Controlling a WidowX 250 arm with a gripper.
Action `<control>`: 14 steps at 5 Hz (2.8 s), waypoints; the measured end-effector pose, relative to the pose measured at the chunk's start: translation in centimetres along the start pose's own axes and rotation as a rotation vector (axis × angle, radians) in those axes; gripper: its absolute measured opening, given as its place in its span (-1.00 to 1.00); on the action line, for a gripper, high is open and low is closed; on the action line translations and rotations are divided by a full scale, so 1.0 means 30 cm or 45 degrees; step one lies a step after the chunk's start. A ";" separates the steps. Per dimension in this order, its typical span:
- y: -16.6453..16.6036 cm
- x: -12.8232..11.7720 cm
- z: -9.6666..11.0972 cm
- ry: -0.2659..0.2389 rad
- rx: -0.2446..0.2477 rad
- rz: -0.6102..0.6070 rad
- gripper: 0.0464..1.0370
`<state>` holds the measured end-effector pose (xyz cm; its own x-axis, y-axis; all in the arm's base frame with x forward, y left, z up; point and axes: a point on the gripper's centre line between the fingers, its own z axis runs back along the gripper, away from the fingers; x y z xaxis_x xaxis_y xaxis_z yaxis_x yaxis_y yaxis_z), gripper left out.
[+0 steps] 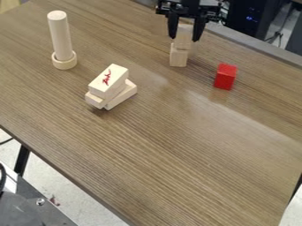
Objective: Put the white block on top of the red one
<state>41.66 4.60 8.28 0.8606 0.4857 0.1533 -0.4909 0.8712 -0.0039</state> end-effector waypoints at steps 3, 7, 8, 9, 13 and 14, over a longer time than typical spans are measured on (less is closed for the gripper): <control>-0.178 -0.052 0.066 -0.022 -0.099 -0.191 0.02; -0.239 -0.112 0.047 -0.012 -0.093 -0.281 0.02; -0.229 -0.131 0.020 0.010 -0.076 -0.276 0.02; -0.232 -0.152 0.003 0.024 -0.067 -0.280 0.02; -0.275 -0.159 0.040 -0.015 -0.024 -0.328 0.93; -0.286 -0.167 0.044 -0.018 -0.016 -0.340 0.92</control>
<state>41.38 -5.41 8.86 0.9573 0.2378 0.1644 -0.2452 0.9691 0.0263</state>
